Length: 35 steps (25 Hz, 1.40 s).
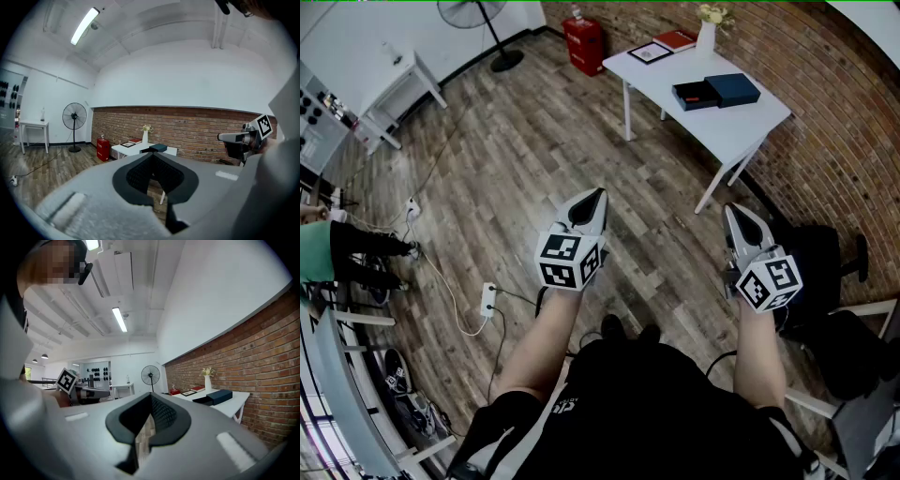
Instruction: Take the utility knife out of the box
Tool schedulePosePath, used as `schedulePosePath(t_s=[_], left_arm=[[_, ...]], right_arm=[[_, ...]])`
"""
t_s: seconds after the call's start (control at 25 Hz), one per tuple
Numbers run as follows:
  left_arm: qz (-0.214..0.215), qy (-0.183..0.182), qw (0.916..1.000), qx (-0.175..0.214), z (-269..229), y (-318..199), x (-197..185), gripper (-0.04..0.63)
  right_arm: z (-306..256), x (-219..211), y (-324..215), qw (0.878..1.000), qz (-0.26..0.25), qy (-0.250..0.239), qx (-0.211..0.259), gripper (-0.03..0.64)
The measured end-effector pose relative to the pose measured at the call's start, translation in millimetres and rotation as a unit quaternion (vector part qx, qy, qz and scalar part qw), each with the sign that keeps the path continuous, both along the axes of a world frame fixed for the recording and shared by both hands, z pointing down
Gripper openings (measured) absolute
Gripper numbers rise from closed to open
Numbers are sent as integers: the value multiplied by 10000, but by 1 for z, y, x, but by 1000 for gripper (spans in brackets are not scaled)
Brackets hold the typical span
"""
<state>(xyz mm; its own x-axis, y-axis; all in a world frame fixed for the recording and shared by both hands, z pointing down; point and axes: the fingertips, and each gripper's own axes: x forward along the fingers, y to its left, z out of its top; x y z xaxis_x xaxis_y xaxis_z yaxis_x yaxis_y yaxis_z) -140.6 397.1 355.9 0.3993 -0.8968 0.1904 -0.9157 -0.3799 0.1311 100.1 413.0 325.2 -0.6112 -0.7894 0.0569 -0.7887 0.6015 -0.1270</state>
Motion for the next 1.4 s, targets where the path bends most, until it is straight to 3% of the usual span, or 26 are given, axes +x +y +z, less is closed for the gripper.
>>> schedulePosePath(t_s=[0.36, 0.52, 0.8, 1.08, 1.4], left_arm=[[117, -70, 9999, 103, -7, -5, 29, 6], [162, -80, 9997, 157, -13, -3, 41, 6], [195, -149, 9992, 317, -23, 14, 61, 6], [233, -146, 9996, 27, -2, 15, 72, 7], [476, -28, 9989, 19, 8, -36, 85, 8]], right_arm=[[-7, 22, -3, 9999, 43, -63, 107, -2], [-22, 36, -2, 9987, 14, -506, 44, -2], [-35, 36, 29, 9966, -593, -325, 460, 0], [-9, 53, 34, 9978, -467, -431, 178, 2], [21, 54, 1, 9988, -300, -364, -131, 2]])
